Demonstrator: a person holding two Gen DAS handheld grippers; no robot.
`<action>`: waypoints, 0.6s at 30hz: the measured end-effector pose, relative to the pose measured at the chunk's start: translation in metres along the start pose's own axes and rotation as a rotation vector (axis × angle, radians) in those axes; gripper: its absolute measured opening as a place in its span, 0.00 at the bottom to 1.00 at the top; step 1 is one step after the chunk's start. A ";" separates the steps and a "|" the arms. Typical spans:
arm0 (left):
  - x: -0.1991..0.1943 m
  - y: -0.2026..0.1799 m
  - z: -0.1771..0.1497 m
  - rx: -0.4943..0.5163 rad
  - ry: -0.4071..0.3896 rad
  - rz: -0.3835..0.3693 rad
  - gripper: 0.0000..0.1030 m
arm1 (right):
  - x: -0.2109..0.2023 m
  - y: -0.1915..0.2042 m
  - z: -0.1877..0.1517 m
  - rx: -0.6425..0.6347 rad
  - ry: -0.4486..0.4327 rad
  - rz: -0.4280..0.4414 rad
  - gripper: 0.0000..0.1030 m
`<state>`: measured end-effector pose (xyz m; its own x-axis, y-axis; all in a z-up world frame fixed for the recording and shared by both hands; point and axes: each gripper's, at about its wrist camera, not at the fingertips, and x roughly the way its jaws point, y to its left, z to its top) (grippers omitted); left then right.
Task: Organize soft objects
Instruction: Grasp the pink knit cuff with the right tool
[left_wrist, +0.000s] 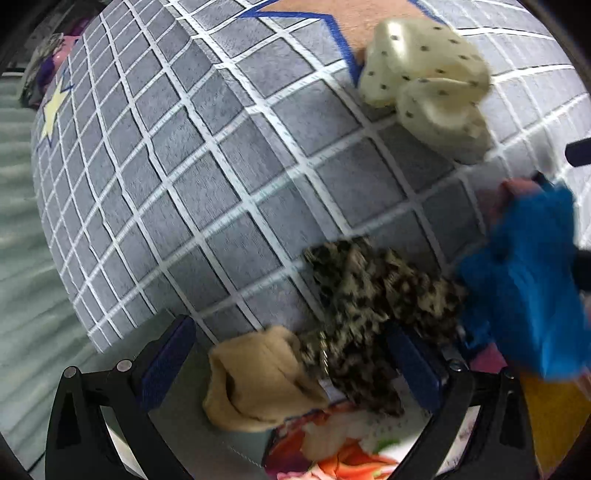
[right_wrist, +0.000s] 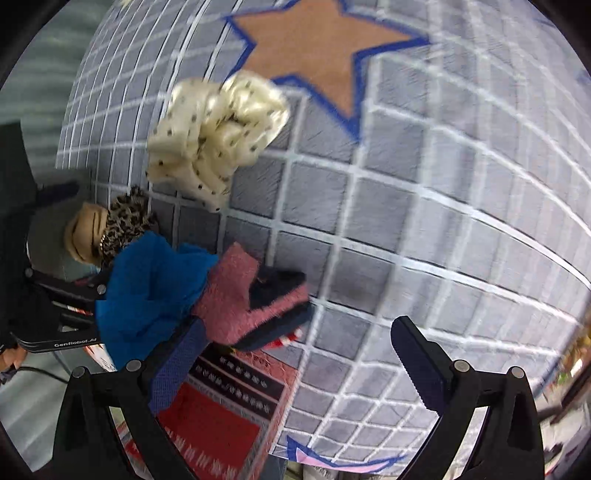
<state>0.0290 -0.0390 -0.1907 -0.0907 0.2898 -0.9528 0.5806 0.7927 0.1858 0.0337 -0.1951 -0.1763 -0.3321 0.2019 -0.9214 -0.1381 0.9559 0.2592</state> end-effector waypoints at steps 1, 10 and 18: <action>0.002 -0.002 0.005 -0.006 -0.002 0.017 1.00 | 0.006 0.003 0.003 -0.019 0.007 -0.004 0.98; -0.010 0.027 0.046 -0.102 -0.087 0.130 1.00 | 0.009 0.002 0.004 -0.053 -0.069 -0.247 0.98; -0.036 0.070 0.041 -0.250 -0.140 0.025 1.00 | -0.038 -0.079 -0.028 0.245 -0.192 -0.235 0.98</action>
<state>0.1062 -0.0155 -0.1533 0.0438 0.2483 -0.9677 0.3625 0.8987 0.2470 0.0314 -0.2844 -0.1542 -0.1343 -0.0149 -0.9908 0.0451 0.9988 -0.0211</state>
